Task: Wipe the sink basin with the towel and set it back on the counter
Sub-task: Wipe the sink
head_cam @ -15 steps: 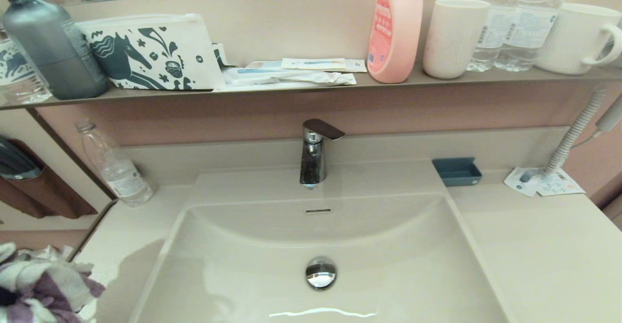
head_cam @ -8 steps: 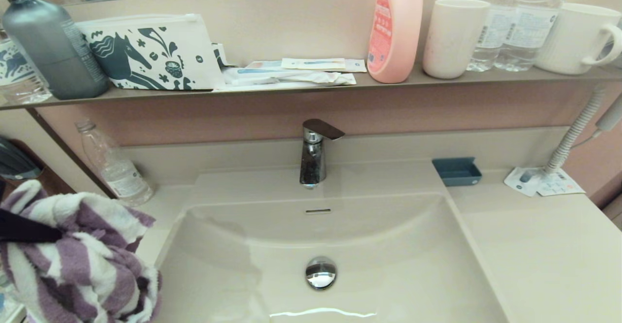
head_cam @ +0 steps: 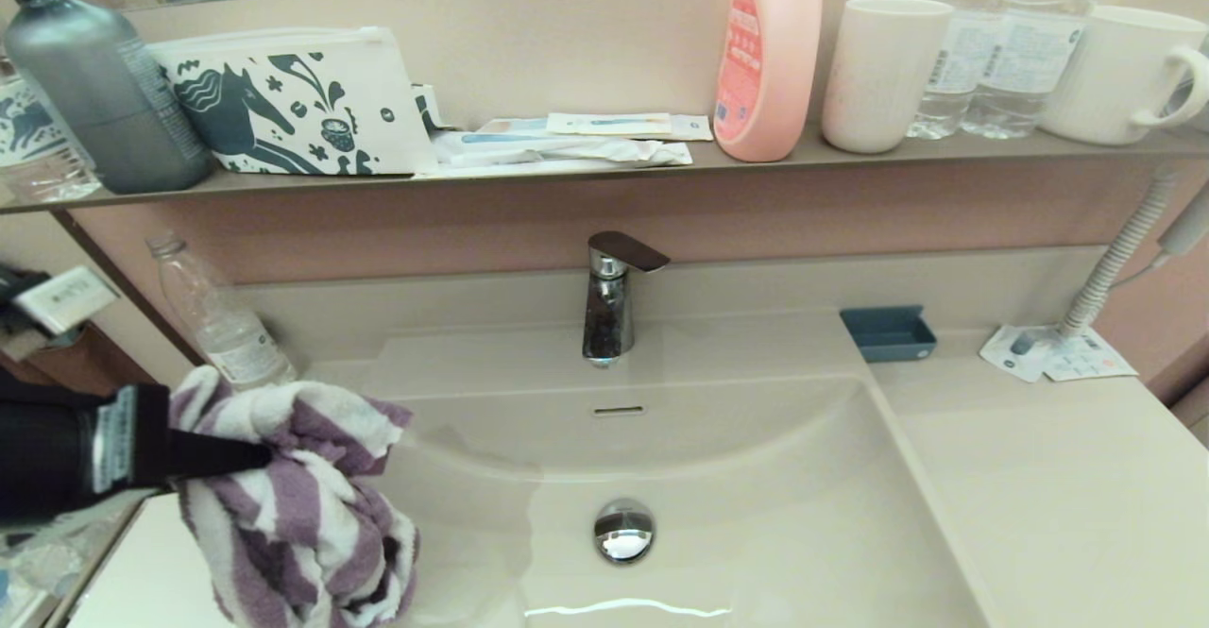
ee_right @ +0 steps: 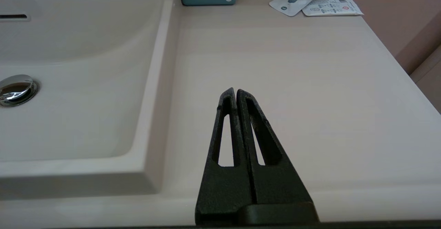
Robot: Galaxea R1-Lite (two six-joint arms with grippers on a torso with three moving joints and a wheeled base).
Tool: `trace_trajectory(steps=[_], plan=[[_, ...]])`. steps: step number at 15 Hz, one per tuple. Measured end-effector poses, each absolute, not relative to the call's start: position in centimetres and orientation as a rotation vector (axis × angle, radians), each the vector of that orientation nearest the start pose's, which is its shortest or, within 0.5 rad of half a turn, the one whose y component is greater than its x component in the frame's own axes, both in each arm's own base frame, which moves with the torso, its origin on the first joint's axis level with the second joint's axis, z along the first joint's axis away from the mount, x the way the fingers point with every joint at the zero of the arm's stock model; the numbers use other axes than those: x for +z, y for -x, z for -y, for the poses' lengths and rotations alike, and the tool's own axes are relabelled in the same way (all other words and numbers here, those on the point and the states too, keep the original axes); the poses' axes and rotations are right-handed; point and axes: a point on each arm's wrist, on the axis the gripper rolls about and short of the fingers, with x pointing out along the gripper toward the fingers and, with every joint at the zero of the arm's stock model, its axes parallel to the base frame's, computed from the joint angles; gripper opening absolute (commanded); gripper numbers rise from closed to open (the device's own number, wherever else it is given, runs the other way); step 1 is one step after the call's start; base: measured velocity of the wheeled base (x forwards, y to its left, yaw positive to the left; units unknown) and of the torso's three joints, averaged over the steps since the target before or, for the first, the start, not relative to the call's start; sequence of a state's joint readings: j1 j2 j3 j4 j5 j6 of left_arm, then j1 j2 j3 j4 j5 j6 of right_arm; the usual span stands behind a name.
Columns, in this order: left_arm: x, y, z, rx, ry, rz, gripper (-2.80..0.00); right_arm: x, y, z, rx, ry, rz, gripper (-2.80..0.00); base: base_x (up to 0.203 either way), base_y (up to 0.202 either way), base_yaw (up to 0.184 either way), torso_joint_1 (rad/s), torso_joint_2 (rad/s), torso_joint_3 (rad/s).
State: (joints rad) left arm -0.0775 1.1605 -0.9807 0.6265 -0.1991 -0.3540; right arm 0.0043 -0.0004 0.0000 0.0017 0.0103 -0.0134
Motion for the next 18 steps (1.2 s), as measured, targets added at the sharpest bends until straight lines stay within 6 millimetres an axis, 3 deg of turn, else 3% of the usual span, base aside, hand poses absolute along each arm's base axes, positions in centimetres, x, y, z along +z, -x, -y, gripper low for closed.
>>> trace_trajectory(steps=[3,9,13,18], plan=[[20.4,-14.7,2.1,-0.171,0.365,-0.741,-2.8,7.5,2.3,0.0,0.015,0.013,-0.001,-2.8,0.0,0.0,0.0,0.0,0.0,0.0],[18.0,-18.6,3.4,-0.22,0.345,-0.648,-2.8,7.5,2.3,0.0,0.015,0.013,-0.001,-2.8,0.0,0.0,0.0,0.0,0.0,0.0],[15.4,-21.2,3.2,-0.204,0.295,-0.578,-2.8,7.5,2.3,0.0,0.015,0.013,-0.001,-2.8,0.0,0.0,0.0,0.0,0.0,0.0],[11.8,-22.0,2.6,-0.113,0.25,-0.647,-2.8,7.5,2.3,0.0,0.015,0.013,-0.001,-2.8,0.0,0.0,0.0,0.0,0.0,0.0]])
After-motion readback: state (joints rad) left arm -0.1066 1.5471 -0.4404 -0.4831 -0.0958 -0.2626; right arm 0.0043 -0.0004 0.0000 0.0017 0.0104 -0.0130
